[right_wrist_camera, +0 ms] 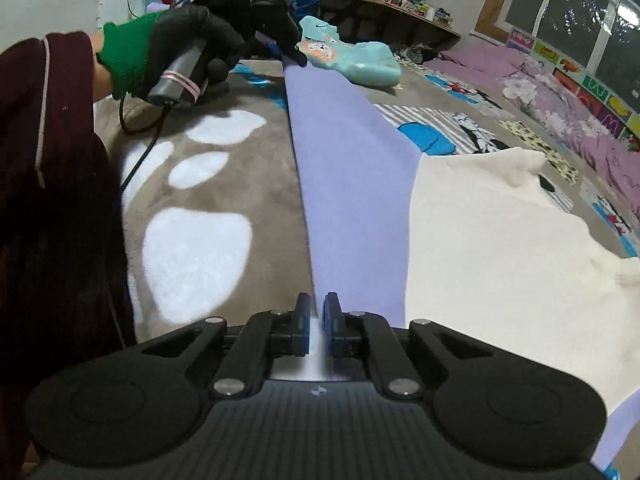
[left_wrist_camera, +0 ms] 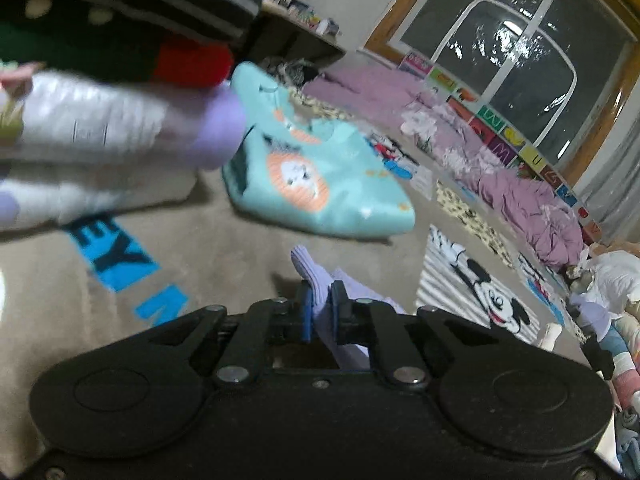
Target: Fold clothes
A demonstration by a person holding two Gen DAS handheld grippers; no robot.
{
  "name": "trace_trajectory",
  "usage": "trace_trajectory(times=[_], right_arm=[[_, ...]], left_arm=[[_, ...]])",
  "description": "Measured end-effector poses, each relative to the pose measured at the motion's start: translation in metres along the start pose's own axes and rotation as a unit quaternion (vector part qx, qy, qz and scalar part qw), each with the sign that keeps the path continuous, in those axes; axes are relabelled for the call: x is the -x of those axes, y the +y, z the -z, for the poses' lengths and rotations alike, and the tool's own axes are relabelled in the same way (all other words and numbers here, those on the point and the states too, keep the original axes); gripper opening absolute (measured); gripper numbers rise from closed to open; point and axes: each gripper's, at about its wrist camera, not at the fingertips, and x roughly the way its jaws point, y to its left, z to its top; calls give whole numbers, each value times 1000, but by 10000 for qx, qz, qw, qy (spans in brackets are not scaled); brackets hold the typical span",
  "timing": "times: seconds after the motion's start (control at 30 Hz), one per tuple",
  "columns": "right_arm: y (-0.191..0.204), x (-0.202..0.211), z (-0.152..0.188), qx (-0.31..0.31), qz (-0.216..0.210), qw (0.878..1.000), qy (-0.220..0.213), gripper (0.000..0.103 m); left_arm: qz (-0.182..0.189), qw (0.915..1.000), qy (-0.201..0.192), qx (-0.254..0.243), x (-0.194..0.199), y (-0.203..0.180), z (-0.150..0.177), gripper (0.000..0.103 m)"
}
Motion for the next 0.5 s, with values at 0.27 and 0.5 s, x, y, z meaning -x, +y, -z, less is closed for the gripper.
trace_trajectory(times=[0.27, 0.5], right_arm=[[2, 10, 7, -282, -427, 9987, -31, 9], [-22, 31, 20, -1287, -733, 9882, -377, 10]], left_arm=[[-586, 9970, -511, 60, 20, 0, -8, 15], [532, 9968, 171, -576, 1, -47, 8, 22]])
